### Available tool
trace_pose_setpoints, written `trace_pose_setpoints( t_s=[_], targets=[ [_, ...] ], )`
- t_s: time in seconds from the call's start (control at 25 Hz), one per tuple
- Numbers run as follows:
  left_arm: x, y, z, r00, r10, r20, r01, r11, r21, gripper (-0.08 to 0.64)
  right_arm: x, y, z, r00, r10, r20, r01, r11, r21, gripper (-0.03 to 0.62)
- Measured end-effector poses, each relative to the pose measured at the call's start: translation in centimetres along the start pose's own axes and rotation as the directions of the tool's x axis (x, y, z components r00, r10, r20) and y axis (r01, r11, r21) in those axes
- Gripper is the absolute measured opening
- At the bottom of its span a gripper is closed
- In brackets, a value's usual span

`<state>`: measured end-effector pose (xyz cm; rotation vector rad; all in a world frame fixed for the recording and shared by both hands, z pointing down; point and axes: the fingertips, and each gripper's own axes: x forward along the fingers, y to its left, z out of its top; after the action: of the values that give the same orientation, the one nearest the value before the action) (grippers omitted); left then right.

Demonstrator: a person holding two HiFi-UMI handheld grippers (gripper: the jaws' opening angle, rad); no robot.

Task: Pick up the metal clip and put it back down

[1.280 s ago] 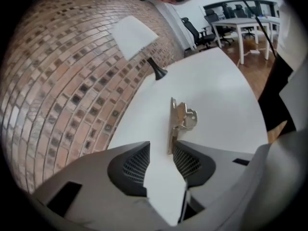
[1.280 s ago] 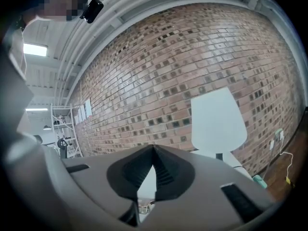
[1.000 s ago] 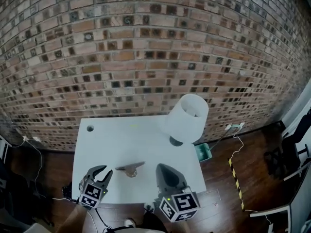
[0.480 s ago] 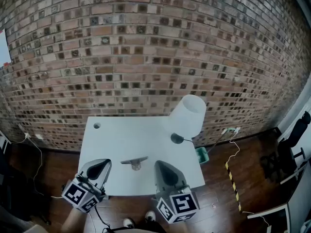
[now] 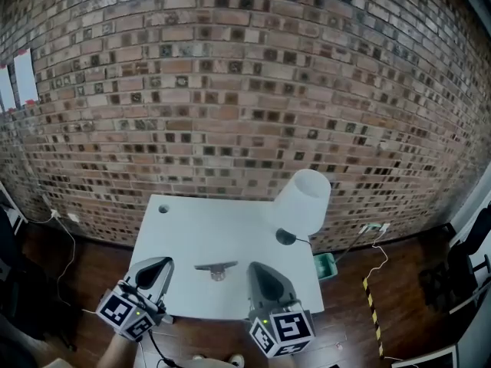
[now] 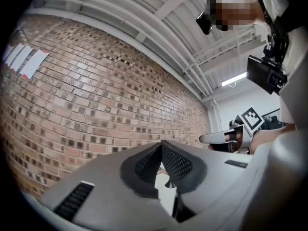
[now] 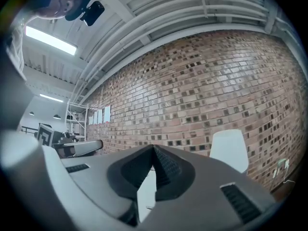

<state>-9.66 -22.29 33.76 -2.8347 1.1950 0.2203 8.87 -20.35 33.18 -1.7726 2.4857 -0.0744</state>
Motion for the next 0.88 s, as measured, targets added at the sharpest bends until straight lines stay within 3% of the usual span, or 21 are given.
trace_pose_setpoints(
  t_s=[0.32,0.64,0.88],
  targets=[
    [0.6,-0.6,-0.5,1.0,0.0,-0.031,0.001,1.0,0.025,0.017,0.7,0.3,-0.9,0.999,0.046,-0.019,-0.047,0.998,-0.032,-0.011],
    [0.1,-1.3,-1.1,0.996,-0.052,-0.075,0.056,0.997,0.049,0.017,-0.1,1.2,-1.3,0.999,0.018,-0.049,-0.021,0.999,-0.041,-0.011],
    [-1.5,-2.4,-3.0,0.985,-0.106,-0.137,0.11,0.994,0.021,0.017,-2.2,2.9,-3.1,0.996,-0.016,-0.091,0.016,1.0,-0.003,-0.011]
  ],
)
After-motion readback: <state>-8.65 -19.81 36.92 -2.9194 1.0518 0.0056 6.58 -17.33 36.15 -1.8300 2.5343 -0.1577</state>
